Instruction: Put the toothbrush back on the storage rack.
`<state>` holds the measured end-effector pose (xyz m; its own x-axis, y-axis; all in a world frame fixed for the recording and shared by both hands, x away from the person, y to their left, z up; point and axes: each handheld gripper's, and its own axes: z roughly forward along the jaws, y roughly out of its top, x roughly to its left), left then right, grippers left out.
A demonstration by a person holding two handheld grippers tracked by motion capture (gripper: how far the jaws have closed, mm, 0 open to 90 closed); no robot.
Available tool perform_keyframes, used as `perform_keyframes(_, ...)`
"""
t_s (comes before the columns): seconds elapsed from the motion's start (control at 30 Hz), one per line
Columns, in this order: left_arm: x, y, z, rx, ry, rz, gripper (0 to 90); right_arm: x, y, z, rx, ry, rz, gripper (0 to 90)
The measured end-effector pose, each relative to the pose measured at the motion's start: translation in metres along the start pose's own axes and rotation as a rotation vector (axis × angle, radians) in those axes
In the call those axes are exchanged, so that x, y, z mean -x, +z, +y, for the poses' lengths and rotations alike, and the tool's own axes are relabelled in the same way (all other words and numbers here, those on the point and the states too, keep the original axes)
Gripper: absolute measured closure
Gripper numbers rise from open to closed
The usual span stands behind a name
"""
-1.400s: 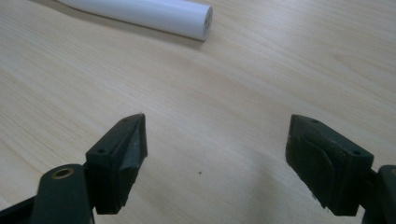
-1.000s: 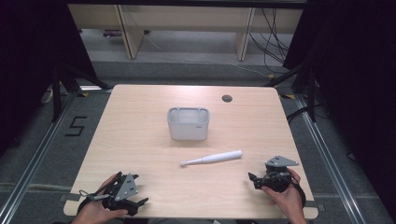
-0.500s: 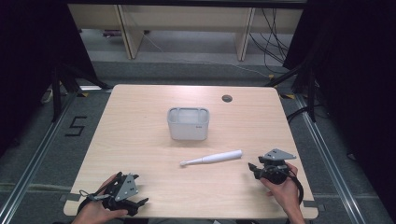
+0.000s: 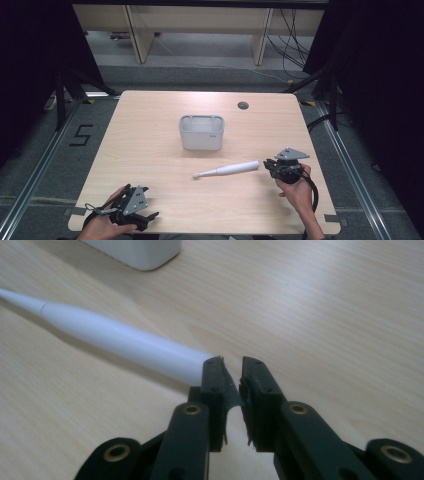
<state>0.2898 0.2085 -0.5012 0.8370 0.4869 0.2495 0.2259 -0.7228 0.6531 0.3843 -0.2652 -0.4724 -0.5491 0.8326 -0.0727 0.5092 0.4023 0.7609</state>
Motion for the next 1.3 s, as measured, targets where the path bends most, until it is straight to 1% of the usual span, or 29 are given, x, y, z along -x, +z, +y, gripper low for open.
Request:
perform_keyframes(0.03,0.0,0.0,0.0,0.0,0.0,0.0,16.4,0.001,0.006,0.005,0.008,-0.002,0.0,83.7)
perform_keyframes(0.1,0.0,0.0,0.0,-0.001,0.001,0.0,16.4,0.002,0.008,0.007,0.002,-0.006,0.003,84.4)
perform_keyframes(0.13,0.0,0.0,0.0,-0.002,0.002,0.001,16.4,0.002,0.011,0.01,0.006,0.002,0.006,85.1)
perform_keyframes(0.27,0.0,0.0,0.0,0.0,0.002,-0.002,16.4,0.0,0.027,0.016,-0.023,-0.023,0.008,87.9)
perform_keyframes(0.3,0.0,0.0,0.0,0.0,0.002,-0.001,16.4,-0.001,0.032,0.019,-0.034,-0.025,0.015,88.6)
perform_keyframes(0.33,0.0,0.0,0.0,0.0,0.002,0.0,16.4,-0.001,0.032,0.019,-0.034,-0.025,0.015,88.6)
perform_keyframes(0.37,0.0,0.0,0.0,-0.002,0.0,0.0,16.4,0.0,0.034,0.021,-0.035,-0.036,0.015,89.0)
perform_keyframes(0.43,0.0,0.0,0.0,0.001,0.002,-0.003,16.4,-0.002,0.037,0.024,-0.053,-0.018,0.024,89.6)
perform_keyframes(0.5,0.0,0.0,0.0,-0.002,0.002,-0.002,16.4,-0.005,0.044,0.024,-0.066,-0.024,0.031,90.0)
perform_keyframes(0.57,0.0,0.0,0.0,0.001,0.003,-0.004,16.4,-0.005,0.045,0.024,-0.076,-0.031,0.029,90.0)
perform_keyframes(0.6,0.001,0.0,0.0,-0.003,0.003,-0.004,16.4,-0.005,0.046,0.024,-0.084,-0.024,0.033,90.0)
perform_keyframes(0.7,0.0,0.0,0.0,-0.005,0.003,-0.004,16.4,-0.005,0.05,0.023,-0.086,-0.04,0.032,90.0)
perform_keyframes(0.73,0.0,0.0,0.0,-0.006,0.003,-0.003,16.4,-0.004,0.051,0.023,-0.088,-0.038,0.031,90.0)
perform_keyframes(0.77,0.001,0.0,0.0,-0.001,0.002,-0.006,16.4,-0.005,0.051,0.023,-0.102,-0.023,0.038,90.0)
perform_keyframes(0.8,0.001,0.0,0.0,-0.001,0.002,-0.006,16.4,-0.004,0.053,0.023,-0.101,-0.036,0.035,90.0)
perform_keyframes(0.83,0.001,0.001,0.0,-0.002,0.003,-0.006,16.4,-0.003,0.054,0.023,-0.106,-0.04,0.037,90.0)
perform_keyframes(0.87,0.0,0.001,0.0,-0.005,0.004,-0.005,16.4,-0.003,0.054,0.023,-0.106,-0.04,0.037,90.0)
perform_keyframes(0.9,0.0,0.0,0.0,-0.012,0.013,-0.001,16.4,-0.003,0.054,0.022,-0.109,-0.038,0.037,90.0)
perform_keyframes(0.93,0.0,0.0,0.0,-0.005,0.002,-0.005,16.4,-0.004,0.054,0.022,-0.119,-0.027,0.042,90.0)
perform_keyframes(1.0,0.001,0.0,0.0,-0.004,0.003,-0.006,16.4,-0.005,0.054,0.022,-0.119,-0.026,0.046,90.0)
perform_keyframes(1.03,0.0,0.0,0.0,-0.004,0.002,-0.006,16.4,-0.005,0.054,0.022,-0.115,-0.044,0.047,90.0)
perform_keyframes(1.1,0.0,0.001,0.0,-0.002,0.002,-0.006,16.4,-0.006,0.053,0.022,-0.117,-0.045,0.05,90.0)
perform_keyframes(1.13,0.001,0.0,0.0,-0.003,0.001,-0.007,16.4,-0.01,0.052,0.023,-0.131,-0.047,0.058,90.0)
perform_keyframes(1.17,0.001,0.0,0.0,-0.003,0.001,-0.007,16.4,-0.011,0.052,0.022,-0.132,-0.06,0.059,90.0)
perform_keyframes(1.23,0.001,0.0,0.0,-0.004,0.002,-0.006,16.4,-0.012,0.053,0.022,-0.129,-0.067,0.065,90.0)
perform_keyframes(1.27,0.0,0.0,0.0,-0.003,0.002,-0.006,16.4,-0.013,0.053,0.022,-0.127,-0.083,0.071,90.0)
perform_keyframes(1.3,0.0,0.0,0.0,0.0,0.001,-0.006,16.4,-0.016,0.052,0.021,-0.133,-0.083,0.075,90.0)
